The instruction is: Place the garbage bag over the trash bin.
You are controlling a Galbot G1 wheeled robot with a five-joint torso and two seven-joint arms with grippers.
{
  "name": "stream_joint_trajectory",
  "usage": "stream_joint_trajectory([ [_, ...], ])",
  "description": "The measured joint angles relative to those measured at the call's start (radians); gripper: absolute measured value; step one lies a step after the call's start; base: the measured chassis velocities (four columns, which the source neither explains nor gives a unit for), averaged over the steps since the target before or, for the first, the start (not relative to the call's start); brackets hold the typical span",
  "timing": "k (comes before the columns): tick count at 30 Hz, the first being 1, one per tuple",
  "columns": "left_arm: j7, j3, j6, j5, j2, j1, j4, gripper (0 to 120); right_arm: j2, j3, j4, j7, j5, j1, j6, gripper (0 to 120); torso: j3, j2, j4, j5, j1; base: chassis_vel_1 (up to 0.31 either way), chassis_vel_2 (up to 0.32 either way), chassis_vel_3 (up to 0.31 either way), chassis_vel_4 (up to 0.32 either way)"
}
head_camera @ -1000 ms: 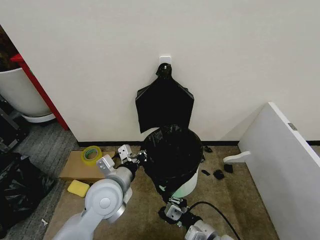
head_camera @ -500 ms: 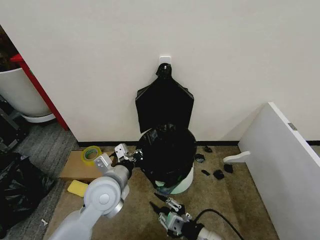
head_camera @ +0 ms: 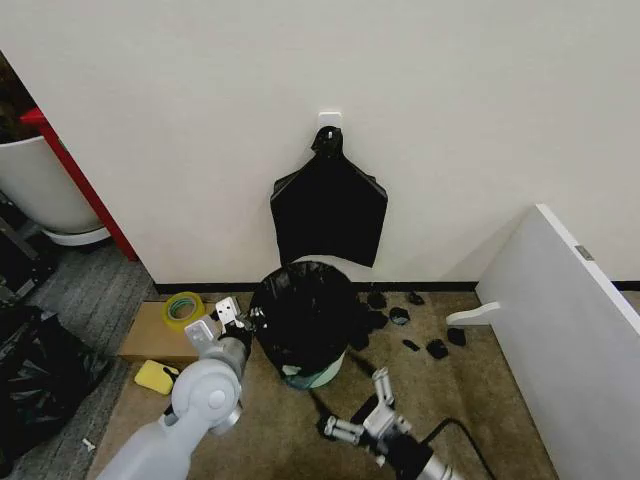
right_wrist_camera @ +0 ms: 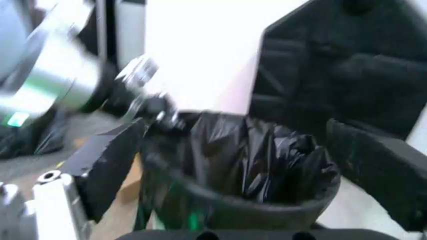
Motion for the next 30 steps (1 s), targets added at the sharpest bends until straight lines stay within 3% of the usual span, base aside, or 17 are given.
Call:
stream_joint_trajectory([
  [16, 0.052, 0.015, -0.026, 0.123, -0.029, 0.073, 0.007, 5, 0.055, 0.002, -0.006, 0.009, -0.001, 0.016, -0.037, 100, 0.000, 0.000, -0.0001, 0.0000, 0.000, 0.000, 0.000, 0.000, 0.000],
  [29, 0.063, -0.017, -0.014, 0.159, -0.032, 0.127, -0.032, 55, 0.085, 0.060, 0.014, 0.024, 0.023, 0.022, -0.064, 100, 0.000, 0.000, -0.0001, 0.0000, 0.000, 0.000, 0.000, 0.000, 0.000],
  [30, 0.063, -0.017, -0.014, 0.159, -0.032, 0.127, -0.032, 55, 0.085, 0.060, 0.014, 0.024, 0.023, 0.022, -0.064, 100, 0.000, 0.000, -0.0001, 0.0000, 0.000, 0.000, 0.000, 0.000, 0.000],
])
